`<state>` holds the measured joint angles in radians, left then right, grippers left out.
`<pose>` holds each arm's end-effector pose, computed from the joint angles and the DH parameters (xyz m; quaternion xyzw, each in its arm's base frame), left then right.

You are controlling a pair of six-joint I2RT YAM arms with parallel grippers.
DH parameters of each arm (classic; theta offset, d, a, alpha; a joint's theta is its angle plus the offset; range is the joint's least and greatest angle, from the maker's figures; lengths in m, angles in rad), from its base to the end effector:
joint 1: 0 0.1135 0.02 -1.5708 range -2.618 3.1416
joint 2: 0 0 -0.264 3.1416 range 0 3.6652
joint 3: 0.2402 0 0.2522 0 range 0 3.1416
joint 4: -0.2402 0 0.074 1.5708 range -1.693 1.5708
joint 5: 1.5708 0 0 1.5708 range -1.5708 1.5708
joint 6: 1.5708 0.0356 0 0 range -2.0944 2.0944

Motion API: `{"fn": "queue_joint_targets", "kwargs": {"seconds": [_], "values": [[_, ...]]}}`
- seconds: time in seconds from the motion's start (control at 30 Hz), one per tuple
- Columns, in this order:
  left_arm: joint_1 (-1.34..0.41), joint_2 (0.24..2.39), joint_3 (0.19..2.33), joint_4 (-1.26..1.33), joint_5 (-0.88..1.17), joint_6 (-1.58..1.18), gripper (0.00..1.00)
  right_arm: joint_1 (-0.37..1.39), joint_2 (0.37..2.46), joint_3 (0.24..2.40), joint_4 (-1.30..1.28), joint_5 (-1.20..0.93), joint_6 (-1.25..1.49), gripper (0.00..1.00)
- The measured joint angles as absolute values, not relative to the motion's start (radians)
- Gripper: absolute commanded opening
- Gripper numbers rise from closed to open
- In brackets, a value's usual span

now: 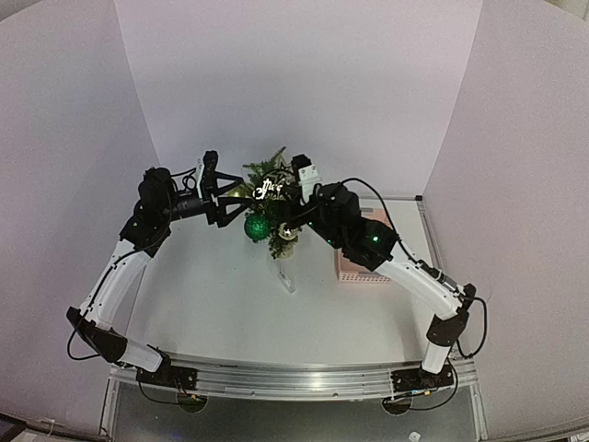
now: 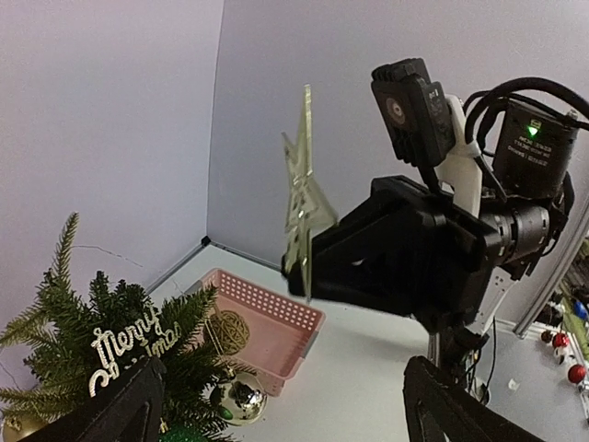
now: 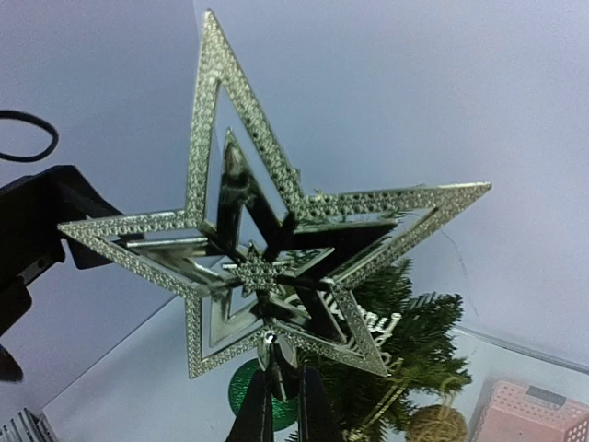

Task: Decorate the small christmas tree

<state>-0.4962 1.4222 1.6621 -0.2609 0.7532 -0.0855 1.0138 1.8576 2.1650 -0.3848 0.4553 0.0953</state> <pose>0.2562 -0.1664 0.4890 0.3874 0.5980 -0.4383 0.5479 0.2330 0.3446 0.4898 -0.1795 0.7089 0.2076 0.6498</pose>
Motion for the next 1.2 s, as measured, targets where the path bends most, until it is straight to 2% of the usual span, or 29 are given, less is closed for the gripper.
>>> {"fn": "queue_joint_targets", "kwargs": {"seconds": [0.2, 0.57, 0.63, 0.97, 1.2], "values": [[-0.531, 1.428, 1.670, -0.263, 0.701, -0.047, 0.79, 1.062, 1.921, 2.173, -0.355, 0.466, 0.079, 0.00], [-0.529, 1.429, 1.669, -0.182, 0.680, -0.092, 0.36, 1.083, 1.928, 2.179, -0.313, 0.473, 0.078, 0.00], [-0.529, 1.430, 1.669, -0.182, 0.681, -0.104, 0.33, 1.083, 1.928, 2.180, -0.307, 0.474, 0.077, 0.00], [-0.529, 1.430, 1.668, -0.182, 0.687, -0.109, 0.30, 1.083, 1.937, 2.184, -0.299, 0.474, 0.068, 0.00], [-0.529, 1.430, 1.668, -0.181, 0.687, -0.111, 0.03, 1.084, 1.951, 2.189, -0.299, 0.472, 0.062, 0.00]]}}
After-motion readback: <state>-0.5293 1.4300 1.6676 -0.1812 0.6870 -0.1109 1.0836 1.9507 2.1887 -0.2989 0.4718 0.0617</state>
